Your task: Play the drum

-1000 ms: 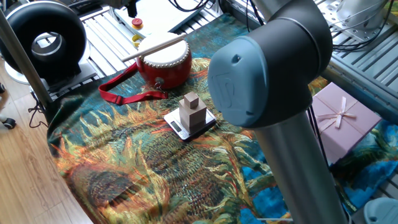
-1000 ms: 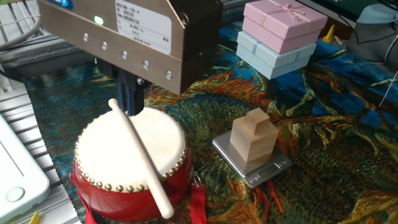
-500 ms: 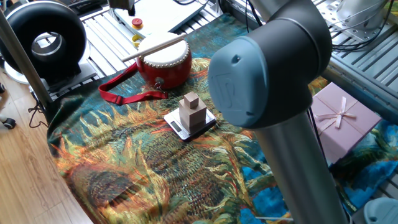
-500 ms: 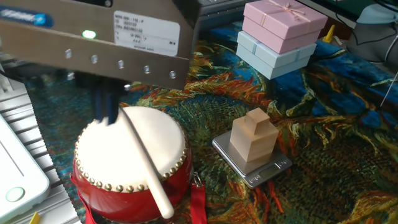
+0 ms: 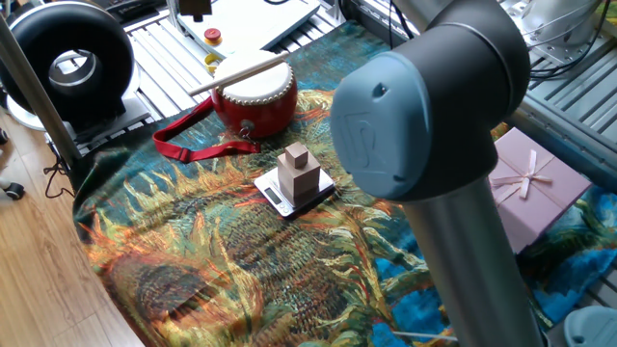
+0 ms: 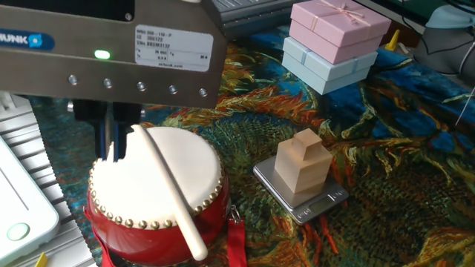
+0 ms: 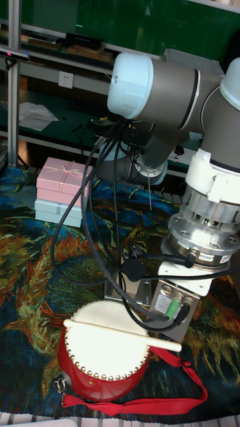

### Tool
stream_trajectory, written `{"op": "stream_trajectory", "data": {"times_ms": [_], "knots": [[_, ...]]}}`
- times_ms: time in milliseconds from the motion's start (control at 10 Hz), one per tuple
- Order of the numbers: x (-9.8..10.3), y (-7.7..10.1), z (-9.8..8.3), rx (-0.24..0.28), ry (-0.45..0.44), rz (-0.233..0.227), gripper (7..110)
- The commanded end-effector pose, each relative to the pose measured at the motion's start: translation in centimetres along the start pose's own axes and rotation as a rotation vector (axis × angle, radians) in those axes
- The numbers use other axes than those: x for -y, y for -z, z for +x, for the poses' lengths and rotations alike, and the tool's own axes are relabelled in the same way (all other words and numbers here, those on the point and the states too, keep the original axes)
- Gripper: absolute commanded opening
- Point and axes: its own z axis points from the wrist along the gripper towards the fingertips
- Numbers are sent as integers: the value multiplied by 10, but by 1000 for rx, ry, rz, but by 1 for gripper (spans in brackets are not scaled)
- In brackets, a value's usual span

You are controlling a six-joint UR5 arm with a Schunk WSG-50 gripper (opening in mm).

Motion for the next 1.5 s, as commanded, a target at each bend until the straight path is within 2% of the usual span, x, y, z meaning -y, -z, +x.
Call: {"op": "stream_trajectory", "data": {"times_ms": [0, 200, 400, 700, 800, 1000, 1100, 1300, 1400], "knots": [[3, -2, -5, 18, 39, 23, 7], [-14, -4, -8, 23, -15, 2, 7], [-19, -6, -16, 61, -42, 7, 7], [-24, -8, -4, 30, -102, 1, 7], [-23, -8, -3, 28, -84, 8, 22], [-21, -6, -5, 52, -25, 13, 22], [-24, -4, -2, 52, -4, 5, 44], [-30, -2, 4, 45, 21, -19, 44], [-28, -3, 6, 35, -3, -12, 44]]}}
